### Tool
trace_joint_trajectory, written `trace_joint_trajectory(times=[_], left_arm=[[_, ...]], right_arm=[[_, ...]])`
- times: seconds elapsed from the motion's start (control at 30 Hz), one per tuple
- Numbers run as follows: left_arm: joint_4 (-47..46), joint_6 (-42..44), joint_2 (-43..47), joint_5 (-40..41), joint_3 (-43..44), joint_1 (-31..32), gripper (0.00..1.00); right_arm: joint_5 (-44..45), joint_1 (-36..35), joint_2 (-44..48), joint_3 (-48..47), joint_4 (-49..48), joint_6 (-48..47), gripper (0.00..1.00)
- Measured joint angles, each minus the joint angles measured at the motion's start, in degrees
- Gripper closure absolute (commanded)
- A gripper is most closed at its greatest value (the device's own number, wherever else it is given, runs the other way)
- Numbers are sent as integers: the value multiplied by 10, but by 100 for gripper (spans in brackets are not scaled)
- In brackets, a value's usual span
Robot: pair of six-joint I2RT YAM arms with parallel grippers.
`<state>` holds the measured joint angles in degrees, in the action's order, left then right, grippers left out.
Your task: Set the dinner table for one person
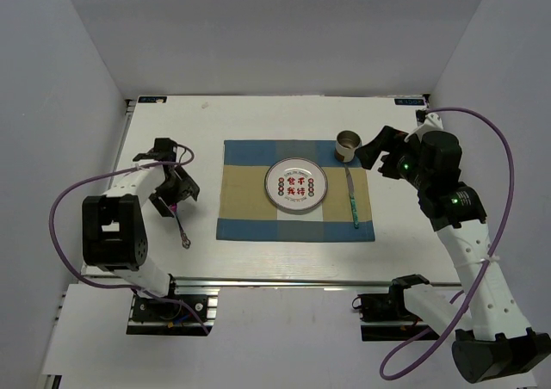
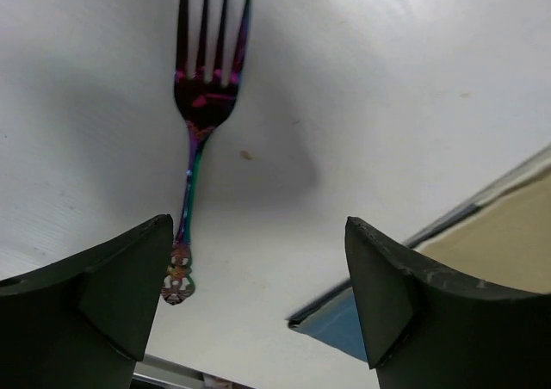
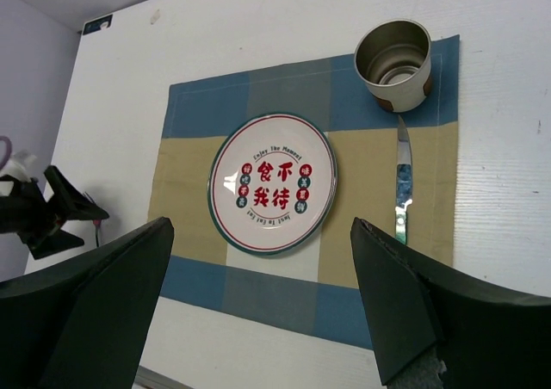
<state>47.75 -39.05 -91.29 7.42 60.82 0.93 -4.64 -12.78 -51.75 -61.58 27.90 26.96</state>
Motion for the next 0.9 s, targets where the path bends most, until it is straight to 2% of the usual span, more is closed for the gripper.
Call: trace_joint_trajectory(times=[0.17,0.23,0.4,0.5,0.53,0.6,0.63,0.73,0.9], left_arm=[[-14,10,0,-13,-46,-15,13],[-20,12,2,-14,-57,-21,19],[-61,16,14,-35,-100,-47,25],[-75,13,18,-44,-115,-57,39],[-79,11,19,-46,-118,-58,53],[-91,9,20,-51,-122,-59,67],[-95,6,20,-54,-124,-59,82],[-112,0,20,-68,-128,-60,99],[-110,5,21,-71,-122,-58,100]], right_arm=[[-6,0,0,6,-14,0,11],[-9,0,0,9,-17,0,11],[-23,0,0,24,-30,5,11],[-31,0,-2,24,-35,9,11],[-32,0,-2,24,-38,10,11],[-34,0,-2,24,-42,10,11],[-34,0,-2,24,-42,10,11],[-35,0,-2,24,-42,10,11],[-34,0,-2,24,-42,10,11]])
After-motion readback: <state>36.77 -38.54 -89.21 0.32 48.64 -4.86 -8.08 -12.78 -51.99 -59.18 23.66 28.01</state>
